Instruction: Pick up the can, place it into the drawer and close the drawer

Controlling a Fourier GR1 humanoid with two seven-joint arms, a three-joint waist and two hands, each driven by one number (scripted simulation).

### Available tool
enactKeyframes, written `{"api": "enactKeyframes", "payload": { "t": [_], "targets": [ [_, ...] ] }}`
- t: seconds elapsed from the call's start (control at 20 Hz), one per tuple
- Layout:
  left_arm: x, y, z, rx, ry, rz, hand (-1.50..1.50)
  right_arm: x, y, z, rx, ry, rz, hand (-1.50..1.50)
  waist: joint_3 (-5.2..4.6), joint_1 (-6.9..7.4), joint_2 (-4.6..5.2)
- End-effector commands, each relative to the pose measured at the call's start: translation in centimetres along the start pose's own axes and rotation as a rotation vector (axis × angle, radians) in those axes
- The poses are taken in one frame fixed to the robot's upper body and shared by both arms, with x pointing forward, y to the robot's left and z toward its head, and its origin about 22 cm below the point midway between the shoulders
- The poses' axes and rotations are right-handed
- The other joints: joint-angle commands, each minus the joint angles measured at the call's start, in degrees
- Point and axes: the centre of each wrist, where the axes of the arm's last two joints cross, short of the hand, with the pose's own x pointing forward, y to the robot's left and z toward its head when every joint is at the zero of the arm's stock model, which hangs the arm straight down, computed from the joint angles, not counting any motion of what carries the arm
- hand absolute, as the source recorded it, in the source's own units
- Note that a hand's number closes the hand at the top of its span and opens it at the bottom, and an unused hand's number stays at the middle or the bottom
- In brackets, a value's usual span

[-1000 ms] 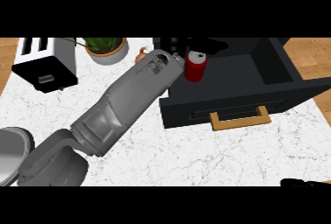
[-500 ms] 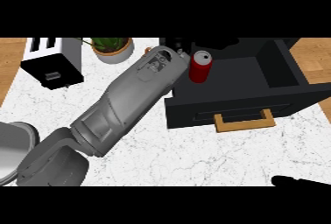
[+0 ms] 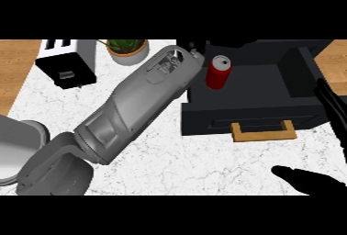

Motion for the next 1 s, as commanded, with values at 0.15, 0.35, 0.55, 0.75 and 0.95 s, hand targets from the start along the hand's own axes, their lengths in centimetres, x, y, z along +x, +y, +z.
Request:
{"api": "enactKeyframes", "payload": {
  "t": [0.15, 0.35, 0.55, 0.75, 0.95],
  "targets": [
    [1.0, -0.2, 0.0, -0.029, 0.017, 0.014, -1.5, -1.2, 4.6, -2.0, 0.101, 0.018, 0.251, -1.5, -0.05, 3.22, -0.66],
    [0.4, 2.1, -1.2, -0.001, 0.033, 0.008, -1.5, -2.4, 8.2, -2.2, 0.139, 0.05, 0.339, -1.5, -0.04, 3.7, -0.77],
    [0.2, 2.7, -1.3, 0.023, 0.019, 0.008, -1.5, -4.2, 9.6, -4.1, 0.072, 0.079, 0.299, -1.5, -0.01, 3.19, -0.71],
    [1.3, 4.3, -1.0, -0.01, 0.011, 0.001, -1.5, -7.4, 12.6, -3.8, 0.063, 0.124, 0.309, -1.5, 0.02, 4.94, -1.04],
    [1.3, 6.1, -1.0, 0.002, 0.031, 0.001, -1.5, -8.4, 14.2, -6.2, 0.063, 0.141, 0.338, -1.5, 0.0, 5.52, -1.0]
  ]
}}
